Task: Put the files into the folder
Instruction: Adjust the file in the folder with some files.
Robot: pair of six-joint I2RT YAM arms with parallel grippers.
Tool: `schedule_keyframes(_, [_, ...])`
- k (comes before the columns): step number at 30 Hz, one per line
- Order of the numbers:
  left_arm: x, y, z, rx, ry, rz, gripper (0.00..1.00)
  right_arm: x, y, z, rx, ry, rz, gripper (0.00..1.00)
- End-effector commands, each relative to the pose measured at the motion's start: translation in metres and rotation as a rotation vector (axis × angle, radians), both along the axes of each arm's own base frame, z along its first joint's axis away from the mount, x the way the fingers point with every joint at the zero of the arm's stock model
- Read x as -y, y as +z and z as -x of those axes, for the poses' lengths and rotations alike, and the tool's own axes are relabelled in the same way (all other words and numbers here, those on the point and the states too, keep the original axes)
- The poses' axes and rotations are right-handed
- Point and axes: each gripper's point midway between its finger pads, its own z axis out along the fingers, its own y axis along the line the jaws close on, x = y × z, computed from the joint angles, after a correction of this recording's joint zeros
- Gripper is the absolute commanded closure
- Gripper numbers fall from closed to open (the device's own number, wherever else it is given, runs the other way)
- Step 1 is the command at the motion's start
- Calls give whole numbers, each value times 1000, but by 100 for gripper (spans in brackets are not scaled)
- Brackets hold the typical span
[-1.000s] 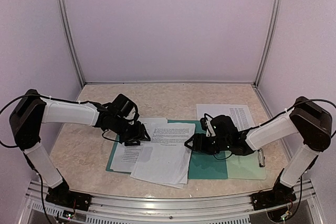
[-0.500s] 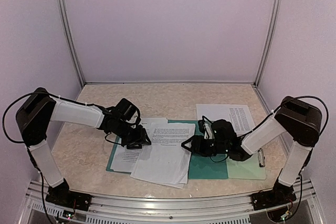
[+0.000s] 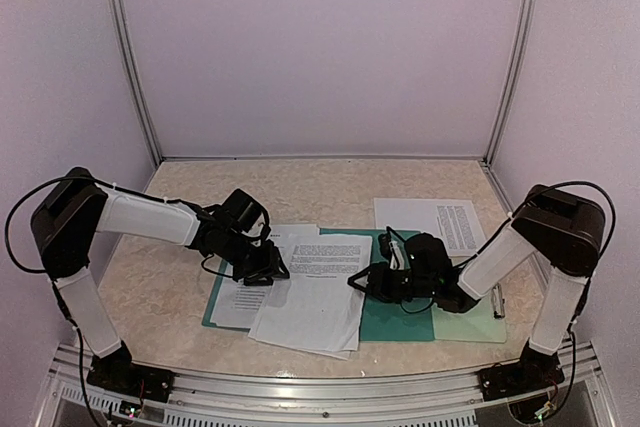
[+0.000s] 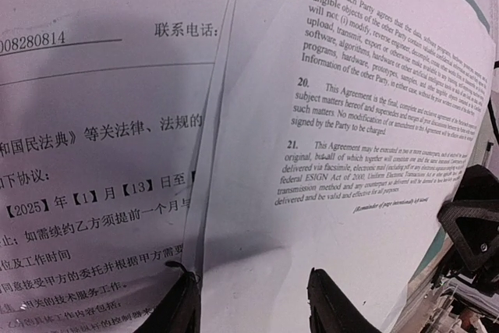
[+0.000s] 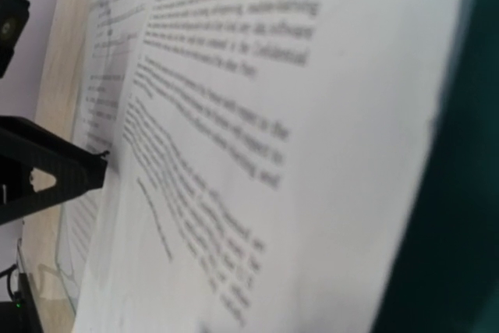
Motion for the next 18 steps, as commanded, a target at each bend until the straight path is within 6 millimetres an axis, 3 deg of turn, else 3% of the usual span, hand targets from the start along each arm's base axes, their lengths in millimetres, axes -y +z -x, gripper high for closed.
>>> schedule_keyframes(1, [-1, -4, 4, -8, -6, -5, 55, 11, -5, 2, -17, -18, 47, 72])
schedule_keyframes(10, [-1, -4, 6, -3, 0, -17, 55, 3, -3, -5, -15, -17, 36, 80])
schedule_keyframes(18, [15, -2, 15, -11, -19, 15, 55, 1, 7, -9, -6, -35, 8, 84])
